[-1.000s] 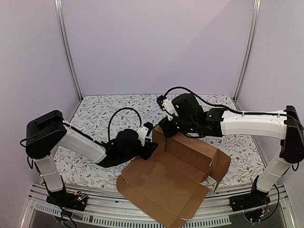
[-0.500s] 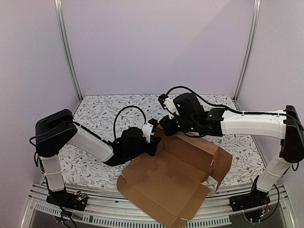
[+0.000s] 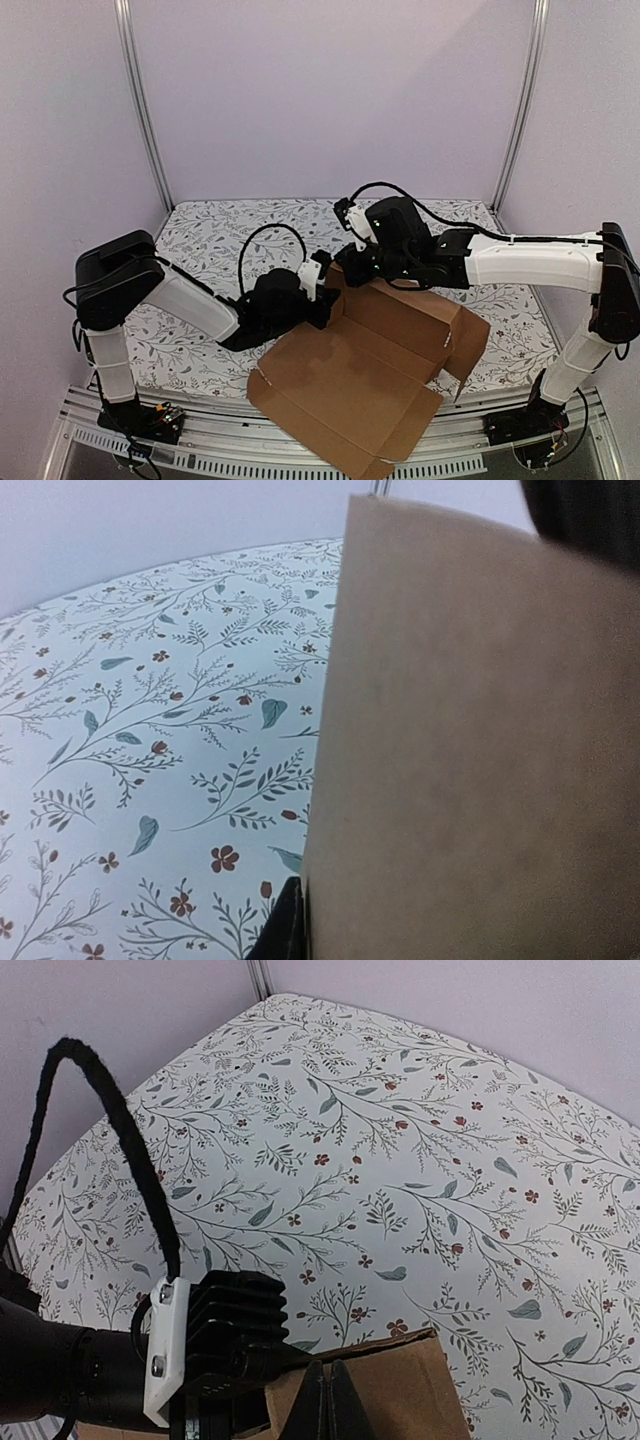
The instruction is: Fold the paper box
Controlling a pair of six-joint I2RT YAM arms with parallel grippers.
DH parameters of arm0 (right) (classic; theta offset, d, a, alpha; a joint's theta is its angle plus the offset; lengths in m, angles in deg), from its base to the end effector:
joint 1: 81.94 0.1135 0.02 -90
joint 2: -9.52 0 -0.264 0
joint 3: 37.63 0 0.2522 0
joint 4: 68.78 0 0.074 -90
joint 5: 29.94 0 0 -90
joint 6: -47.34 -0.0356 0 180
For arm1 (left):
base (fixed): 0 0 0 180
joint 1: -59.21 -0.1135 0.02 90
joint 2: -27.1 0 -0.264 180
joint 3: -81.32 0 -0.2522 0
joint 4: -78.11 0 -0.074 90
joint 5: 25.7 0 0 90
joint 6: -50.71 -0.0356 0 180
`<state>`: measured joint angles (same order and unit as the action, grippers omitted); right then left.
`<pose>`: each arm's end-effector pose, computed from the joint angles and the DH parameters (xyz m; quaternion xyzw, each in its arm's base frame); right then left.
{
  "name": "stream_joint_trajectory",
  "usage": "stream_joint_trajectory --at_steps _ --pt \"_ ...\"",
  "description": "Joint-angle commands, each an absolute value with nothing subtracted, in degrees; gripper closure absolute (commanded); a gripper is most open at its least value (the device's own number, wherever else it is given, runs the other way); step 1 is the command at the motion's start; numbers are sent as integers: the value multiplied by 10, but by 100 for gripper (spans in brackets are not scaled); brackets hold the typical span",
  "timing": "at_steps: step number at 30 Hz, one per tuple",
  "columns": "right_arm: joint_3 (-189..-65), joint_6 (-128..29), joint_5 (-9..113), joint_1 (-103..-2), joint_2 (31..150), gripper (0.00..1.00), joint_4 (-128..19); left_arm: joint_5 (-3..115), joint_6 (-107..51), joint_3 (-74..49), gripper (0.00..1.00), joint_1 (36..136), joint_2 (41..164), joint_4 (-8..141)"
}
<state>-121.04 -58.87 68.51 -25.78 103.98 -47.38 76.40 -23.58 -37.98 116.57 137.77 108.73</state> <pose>0.2161 0.3129 0.2698 -0.2653 0.8337 0.2313 0.4256 0.2102 -0.3143 0.1313 0.2315 0.7800 -0.2732 0.5132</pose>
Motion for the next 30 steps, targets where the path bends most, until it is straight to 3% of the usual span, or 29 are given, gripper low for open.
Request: stream_joint_trajectory --at_steps 1,6,12,15,26,30 --pt "-1188 -599 675 -251 1042 100 -426 758 -222 -402 79 1167 1383 1092" --pt "-1185 -598 675 -251 1038 100 -427 774 -209 -436 51 1168 1363 1131" --pt "-1180 -592 670 -250 1031 100 -429 776 -244 -455 49 1176 1378 1209" --pt "-1175 -592 666 -249 1026 100 -432 774 -268 -471 36 1177 1406 1299" --pt "-1161 -591 670 -248 1008 100 -443 781 -278 -421 35 1178 1460 1292" --pt "-1156 -594 671 -249 1002 100 -445 785 -279 -405 42 1178 1478 1291"
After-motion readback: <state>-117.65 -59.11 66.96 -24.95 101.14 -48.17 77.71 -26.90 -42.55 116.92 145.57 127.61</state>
